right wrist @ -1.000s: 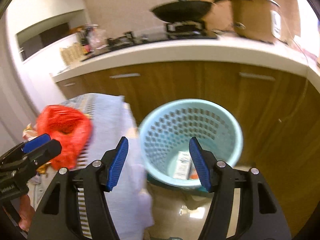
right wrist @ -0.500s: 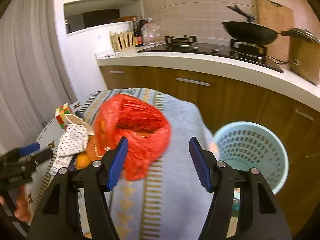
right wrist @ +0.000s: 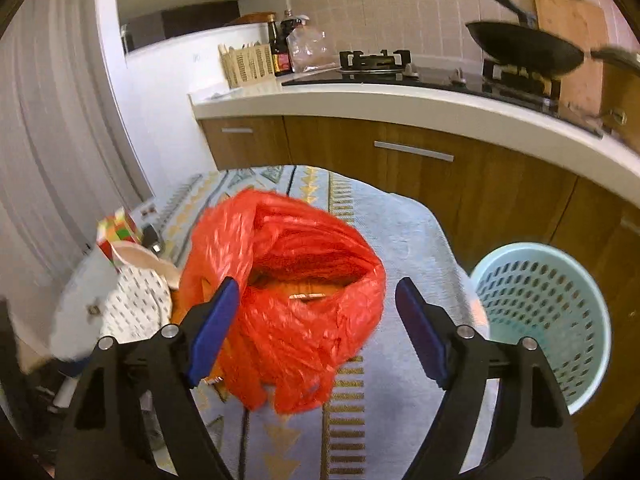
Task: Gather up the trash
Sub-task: 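Grasp the second milk carton with the left tool while the right tool grasps the red bag, then carry the carton and red bag to the blue basket and release both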
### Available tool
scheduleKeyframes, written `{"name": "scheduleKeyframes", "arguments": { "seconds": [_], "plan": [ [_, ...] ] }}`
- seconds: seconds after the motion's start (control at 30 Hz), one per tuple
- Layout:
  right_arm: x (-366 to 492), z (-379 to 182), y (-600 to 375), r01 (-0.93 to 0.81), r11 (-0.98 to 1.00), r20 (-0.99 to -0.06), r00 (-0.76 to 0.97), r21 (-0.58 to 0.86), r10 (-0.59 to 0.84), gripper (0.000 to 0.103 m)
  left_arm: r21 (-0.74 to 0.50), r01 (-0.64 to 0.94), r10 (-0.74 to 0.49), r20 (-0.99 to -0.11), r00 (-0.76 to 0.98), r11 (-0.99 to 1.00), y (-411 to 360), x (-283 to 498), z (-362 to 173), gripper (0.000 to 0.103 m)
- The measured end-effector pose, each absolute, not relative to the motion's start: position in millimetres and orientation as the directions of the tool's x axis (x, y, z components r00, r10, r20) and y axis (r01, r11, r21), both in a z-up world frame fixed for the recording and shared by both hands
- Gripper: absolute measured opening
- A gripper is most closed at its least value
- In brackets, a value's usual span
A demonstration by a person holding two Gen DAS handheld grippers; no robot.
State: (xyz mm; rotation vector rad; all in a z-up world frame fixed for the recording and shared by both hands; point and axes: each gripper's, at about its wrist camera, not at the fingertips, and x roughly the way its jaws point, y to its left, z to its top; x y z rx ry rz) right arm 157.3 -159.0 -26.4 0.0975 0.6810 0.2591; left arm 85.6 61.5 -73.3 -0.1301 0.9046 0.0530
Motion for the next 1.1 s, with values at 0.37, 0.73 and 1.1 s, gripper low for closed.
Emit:
{"name": "scheduleKeyframes", "arguments": {
  "seconds": [0.37,0.73,1.1],
  "plan": [
    [221.8,-69.2,-174.4,-0.145,0.974,-0.741,0.631,0.175,0.227,0.071,-0.039,-0.107,0.039,-0.766,0.641,0.993,62.5,85.6,-79.1,0.054],
    [232.6,-91.4,-166.1,-0.169,0.961,-0.775,0.567,0.221,0.278,0.016,-0.06,-0.106,0.033,-0.706,0.707,0.993,69.6,61.6,-57.4,0.053],
    [187.1,-23.0,-180.5,-0.152,0.969,-0.595,0.768,0.193,0.238,0.013,-0.098,-0.08,0.008,-0.584,0.811,0.992,64.1,29.6,-14.4,0.053]
  ]
}}
